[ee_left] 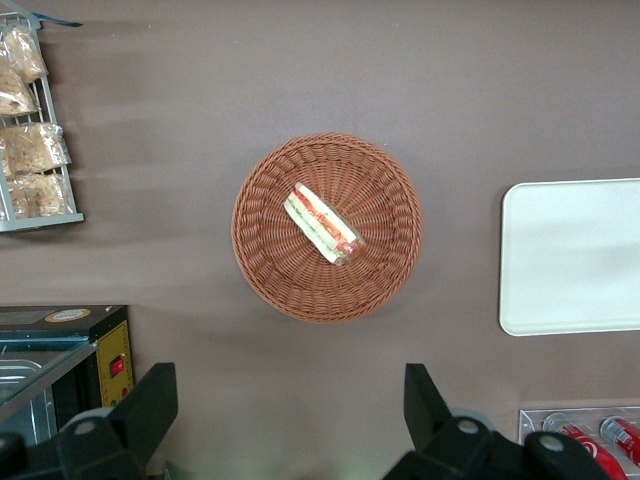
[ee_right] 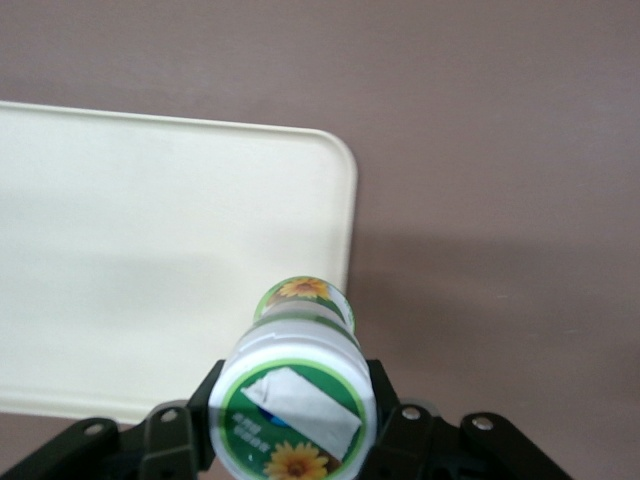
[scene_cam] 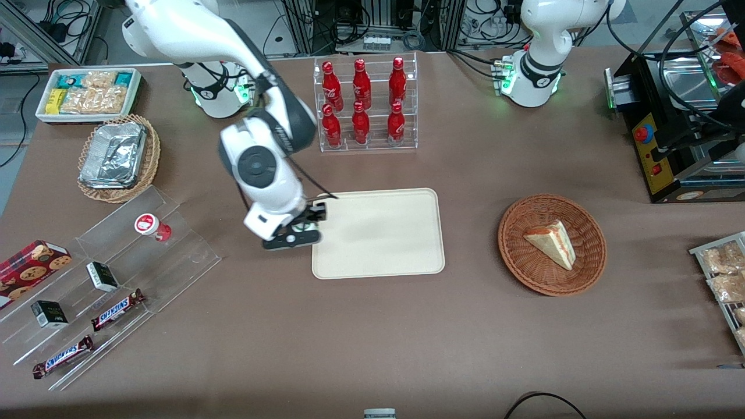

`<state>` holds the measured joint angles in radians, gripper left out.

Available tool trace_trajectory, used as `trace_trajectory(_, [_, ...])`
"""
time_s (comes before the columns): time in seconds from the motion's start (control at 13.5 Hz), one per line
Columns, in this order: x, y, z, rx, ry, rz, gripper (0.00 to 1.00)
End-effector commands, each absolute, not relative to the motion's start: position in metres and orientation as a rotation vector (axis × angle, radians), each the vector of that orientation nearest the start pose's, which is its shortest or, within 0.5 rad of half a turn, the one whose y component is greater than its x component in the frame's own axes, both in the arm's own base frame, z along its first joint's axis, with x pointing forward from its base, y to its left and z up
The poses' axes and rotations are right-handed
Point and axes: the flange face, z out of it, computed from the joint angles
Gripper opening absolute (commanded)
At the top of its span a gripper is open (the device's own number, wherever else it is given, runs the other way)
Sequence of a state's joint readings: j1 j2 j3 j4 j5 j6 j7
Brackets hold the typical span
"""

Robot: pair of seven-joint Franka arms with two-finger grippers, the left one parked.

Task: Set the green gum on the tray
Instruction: 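Carry the green gum tub with the right gripper over the cream tray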

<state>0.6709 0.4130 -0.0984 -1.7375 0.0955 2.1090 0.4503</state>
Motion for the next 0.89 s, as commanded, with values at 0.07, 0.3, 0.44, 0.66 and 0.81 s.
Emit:
trace_trajectory(0.07, [0.546, 0.412, 0.325, -3.105, 0.018, 0.069, 0.00])
trace_trajectory(0.3, [0.528, 0.449, 0.301, -3.035, 0.086, 0.065, 0.00])
trace_trajectory(0.44, [0.522, 0.463, 0.281, -3.033, 0.147, 0.043, 0.00])
trace_trajectory(0.66, [0.515, 0.479, 0.261, -3.041, 0.126, 0.025, 0.00])
trace_trajectory(0.81, [0.513, 0.483, 0.249, -3.050, 0.119, 0.026, 0.00])
